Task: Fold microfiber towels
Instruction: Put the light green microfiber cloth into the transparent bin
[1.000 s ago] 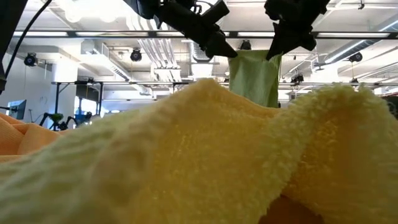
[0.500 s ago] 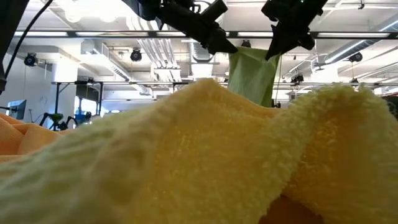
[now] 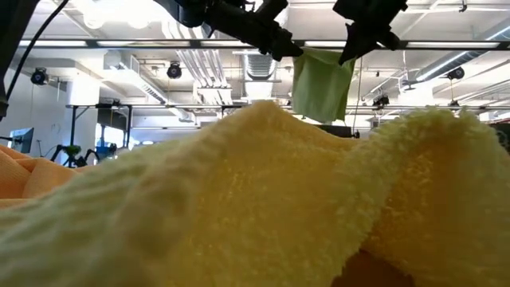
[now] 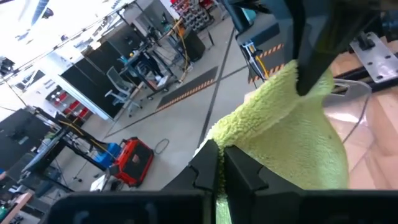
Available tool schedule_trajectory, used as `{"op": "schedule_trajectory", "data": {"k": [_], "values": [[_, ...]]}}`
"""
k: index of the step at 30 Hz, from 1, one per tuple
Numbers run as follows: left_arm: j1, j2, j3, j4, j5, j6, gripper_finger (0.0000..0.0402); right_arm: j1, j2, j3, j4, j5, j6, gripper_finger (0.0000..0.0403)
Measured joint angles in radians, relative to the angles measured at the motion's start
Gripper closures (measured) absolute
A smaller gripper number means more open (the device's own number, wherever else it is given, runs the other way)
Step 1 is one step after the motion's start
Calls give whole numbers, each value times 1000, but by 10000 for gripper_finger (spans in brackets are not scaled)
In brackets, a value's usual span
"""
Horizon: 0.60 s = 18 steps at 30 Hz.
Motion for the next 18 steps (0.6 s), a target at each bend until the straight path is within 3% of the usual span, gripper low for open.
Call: {"op": "schedule_trajectory", "data": {"k": [18], "values": [[45,191,165,39,8,0,401,-182,21,65,-53,0,-126,394]]}}
